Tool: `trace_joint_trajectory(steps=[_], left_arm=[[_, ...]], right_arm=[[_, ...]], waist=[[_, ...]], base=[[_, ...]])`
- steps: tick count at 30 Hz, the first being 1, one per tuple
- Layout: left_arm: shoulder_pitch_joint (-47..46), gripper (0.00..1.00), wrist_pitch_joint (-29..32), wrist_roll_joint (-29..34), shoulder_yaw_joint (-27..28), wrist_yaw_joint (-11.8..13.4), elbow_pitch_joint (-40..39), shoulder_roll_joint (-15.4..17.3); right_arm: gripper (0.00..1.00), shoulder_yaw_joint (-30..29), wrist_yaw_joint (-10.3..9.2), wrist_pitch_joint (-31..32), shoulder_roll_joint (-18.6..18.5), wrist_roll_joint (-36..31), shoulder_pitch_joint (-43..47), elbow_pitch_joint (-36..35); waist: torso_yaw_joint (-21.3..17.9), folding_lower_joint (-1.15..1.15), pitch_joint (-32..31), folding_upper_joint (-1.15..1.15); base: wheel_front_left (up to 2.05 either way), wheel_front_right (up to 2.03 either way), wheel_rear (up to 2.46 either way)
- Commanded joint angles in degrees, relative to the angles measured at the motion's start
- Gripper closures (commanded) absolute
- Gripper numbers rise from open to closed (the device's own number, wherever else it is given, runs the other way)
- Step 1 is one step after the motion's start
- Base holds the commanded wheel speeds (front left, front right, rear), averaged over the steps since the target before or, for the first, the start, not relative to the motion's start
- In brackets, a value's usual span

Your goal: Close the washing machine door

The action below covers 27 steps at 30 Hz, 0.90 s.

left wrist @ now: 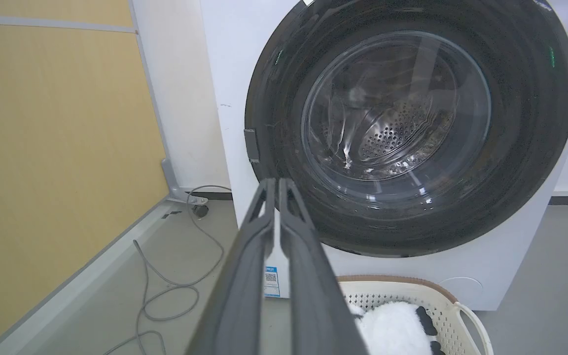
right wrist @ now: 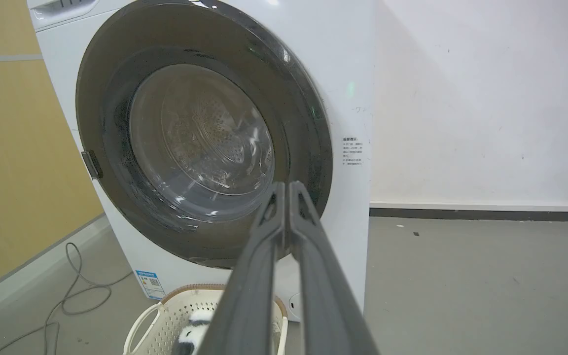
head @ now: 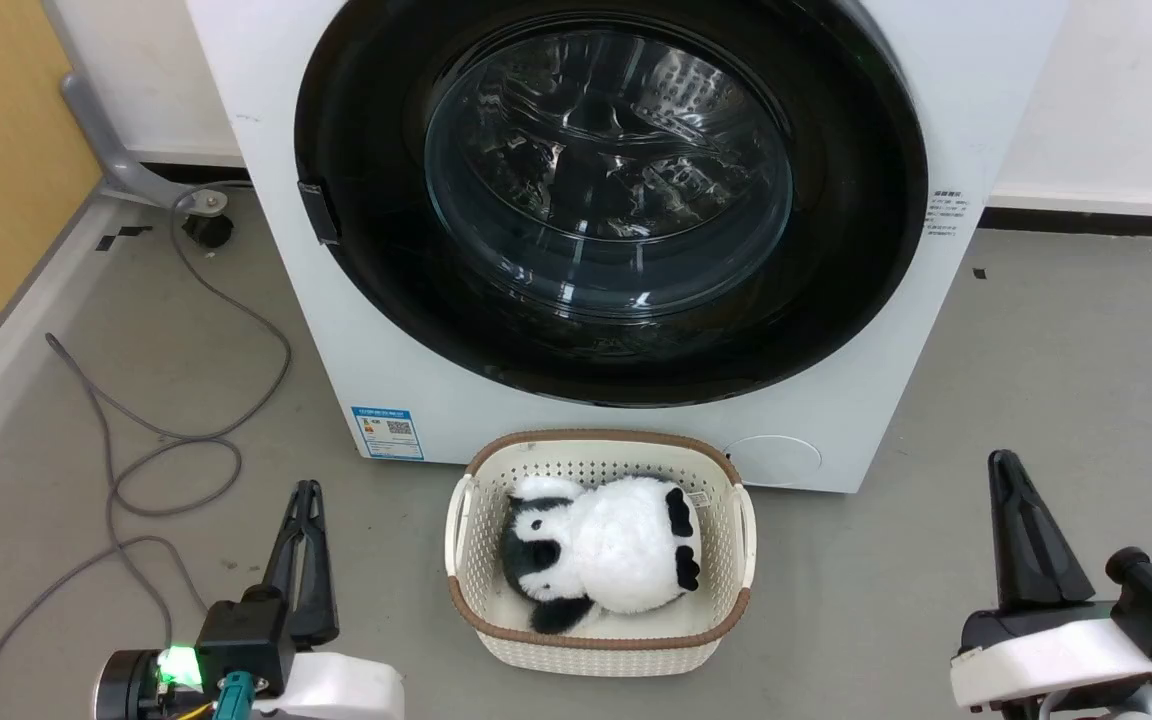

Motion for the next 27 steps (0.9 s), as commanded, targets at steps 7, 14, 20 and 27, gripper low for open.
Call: trace_joint_trajectory(steps=[7, 14, 20, 27], left_arm=[[-0.04, 1.00, 0.96, 0.05, 0.25, -0.53, -0.18, -0.03], [-0.07, 1.00, 1.78, 0.09, 0.46, -0.97, -0.34, -0.07], [-0.10, 1.00, 2.49, 0.13, 0.63, -1.35, -0.47, -0.11], [-0.14, 1.00, 3.30, 0.17, 0.83, -1.79, -0.62, -0.15]], right_arm=[[1.00, 0.25, 0.00, 0.94, 0.02, -0.56, 0.15, -0.39], [1.00, 0.44, -0.01, 1.77, 0.04, -1.05, 0.28, -0.71], [1.00, 0.61, -0.01, 2.48, 0.06, -1.46, 0.39, -0.99], [1.00, 0.80, -0.01, 3.30, 0.07, -1.94, 0.52, -1.31]], waist=[[0.00, 0.01, 0.00, 0.00], [0.01, 0.01, 0.01, 0.00], [0.01, 0.01, 0.01, 0.00], [0.02, 0.01, 0.01, 0.00]], base=[[0.00, 0.00, 0.00], [0.00, 0.00, 0.00], [0.00, 0.00, 0.00], [0.00, 0.00, 0.00]])
